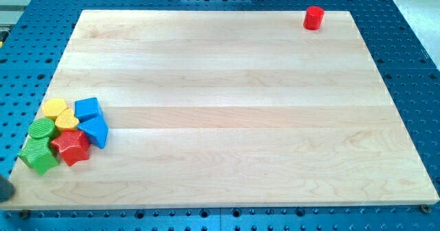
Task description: Push the green star into the heart
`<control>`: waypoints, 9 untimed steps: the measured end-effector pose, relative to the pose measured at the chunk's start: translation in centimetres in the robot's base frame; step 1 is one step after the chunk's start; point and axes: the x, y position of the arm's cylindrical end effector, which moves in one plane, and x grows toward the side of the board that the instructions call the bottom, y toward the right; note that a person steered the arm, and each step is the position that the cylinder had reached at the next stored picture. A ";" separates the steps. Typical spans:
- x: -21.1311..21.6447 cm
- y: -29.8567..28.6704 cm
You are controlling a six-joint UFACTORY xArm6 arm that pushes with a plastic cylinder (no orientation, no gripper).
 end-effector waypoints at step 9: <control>-8.6 2.4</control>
